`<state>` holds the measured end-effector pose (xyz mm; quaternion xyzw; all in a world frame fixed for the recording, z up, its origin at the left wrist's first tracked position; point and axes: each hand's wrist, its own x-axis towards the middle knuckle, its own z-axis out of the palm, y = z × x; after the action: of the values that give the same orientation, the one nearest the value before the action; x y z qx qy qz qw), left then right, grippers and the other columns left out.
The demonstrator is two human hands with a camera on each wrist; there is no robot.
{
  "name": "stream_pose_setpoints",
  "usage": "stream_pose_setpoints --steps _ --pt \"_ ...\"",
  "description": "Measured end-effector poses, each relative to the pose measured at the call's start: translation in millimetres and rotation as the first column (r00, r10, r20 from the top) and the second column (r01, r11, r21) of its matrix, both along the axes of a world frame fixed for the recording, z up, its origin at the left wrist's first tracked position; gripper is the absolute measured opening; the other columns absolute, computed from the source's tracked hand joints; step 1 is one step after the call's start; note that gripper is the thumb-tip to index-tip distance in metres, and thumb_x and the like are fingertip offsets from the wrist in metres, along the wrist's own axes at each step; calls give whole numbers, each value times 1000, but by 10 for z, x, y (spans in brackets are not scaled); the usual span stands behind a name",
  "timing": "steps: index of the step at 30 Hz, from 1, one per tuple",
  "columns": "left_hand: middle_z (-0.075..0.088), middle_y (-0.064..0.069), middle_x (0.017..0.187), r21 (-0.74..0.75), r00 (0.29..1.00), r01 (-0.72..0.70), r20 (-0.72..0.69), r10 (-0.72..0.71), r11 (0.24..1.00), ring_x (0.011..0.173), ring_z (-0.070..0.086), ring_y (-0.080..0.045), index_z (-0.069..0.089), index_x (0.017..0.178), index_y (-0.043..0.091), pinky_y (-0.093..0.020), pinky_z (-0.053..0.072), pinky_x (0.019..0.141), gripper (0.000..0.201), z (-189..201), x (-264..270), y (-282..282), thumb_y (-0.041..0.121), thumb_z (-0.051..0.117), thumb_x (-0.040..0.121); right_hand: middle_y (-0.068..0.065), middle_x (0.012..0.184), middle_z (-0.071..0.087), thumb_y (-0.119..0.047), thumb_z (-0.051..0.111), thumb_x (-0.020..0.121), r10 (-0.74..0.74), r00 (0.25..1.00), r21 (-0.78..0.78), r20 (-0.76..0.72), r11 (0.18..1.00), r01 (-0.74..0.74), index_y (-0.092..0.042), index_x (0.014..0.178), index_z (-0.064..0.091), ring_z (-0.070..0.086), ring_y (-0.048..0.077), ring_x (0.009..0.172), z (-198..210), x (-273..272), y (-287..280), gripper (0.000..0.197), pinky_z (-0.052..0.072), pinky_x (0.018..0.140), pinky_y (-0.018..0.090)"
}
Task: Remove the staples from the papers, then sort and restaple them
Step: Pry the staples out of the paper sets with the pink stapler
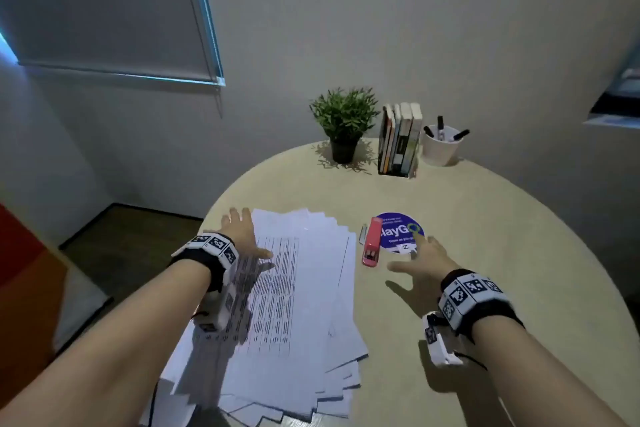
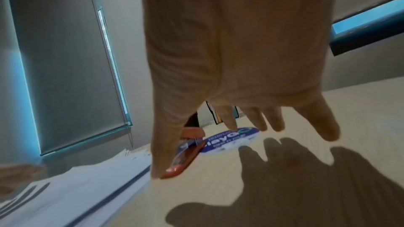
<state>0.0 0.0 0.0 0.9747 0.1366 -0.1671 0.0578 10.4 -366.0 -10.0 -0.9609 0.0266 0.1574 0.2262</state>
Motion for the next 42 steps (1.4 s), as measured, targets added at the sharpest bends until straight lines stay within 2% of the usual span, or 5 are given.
stream_pose_setpoints --steps 4,21,27,32,42 --pt "10 -23 155 -38 999 -22 -43 21 999 140 24 -40 -9 150 3 -51 33 110 135 -240 -202 -22 66 74 63 8 123 43 -63 67 54 57 994 -150 -94 986 -71 -16 118 47 42 27 120 -281 -290 69 81 46 97 44" --pt "28 -16 141 103 982 148 -136 -134 984 131 30 -36 24 142 10 -51 39 101 115 -319 -653 -478 77 67 59 6 125 42 -58 76 63 60 995 -264 -78 961 -79 -19 132 40 46 26 119 -332 -356 131 87 47 99 44" --pt "34 -8 142 12 954 259 156 -258 966 131 34 -30 30 140 13 -55 32 104 94 -238 -268 -471 56 75 69 15 104 58 -22 66 86 -135 988 107 -70 984 142 -5 102 56 53 25 88 -88 -56 119 26 43 70 29" --pt "43 -3 129 -100 898 413 211 -386 905 123 40 -26 48 128 17 -46 33 100 67 -336 -59 -636 43 76 73 5 66 45 -45 62 89 -290 948 270 131 931 247 -8 80 50 48 26 73 -102 161 483 40 30 50 30" --pt "48 2 110 -37 838 509 251 -485 860 111 42 -20 59 111 23 -39 33 91 43 -362 55 -736 37 76 75 23 102 64 -31 47 98 -402 914 419 50 840 346 2 110 58 62 37 90 -300 214 679 36 48 69 30"
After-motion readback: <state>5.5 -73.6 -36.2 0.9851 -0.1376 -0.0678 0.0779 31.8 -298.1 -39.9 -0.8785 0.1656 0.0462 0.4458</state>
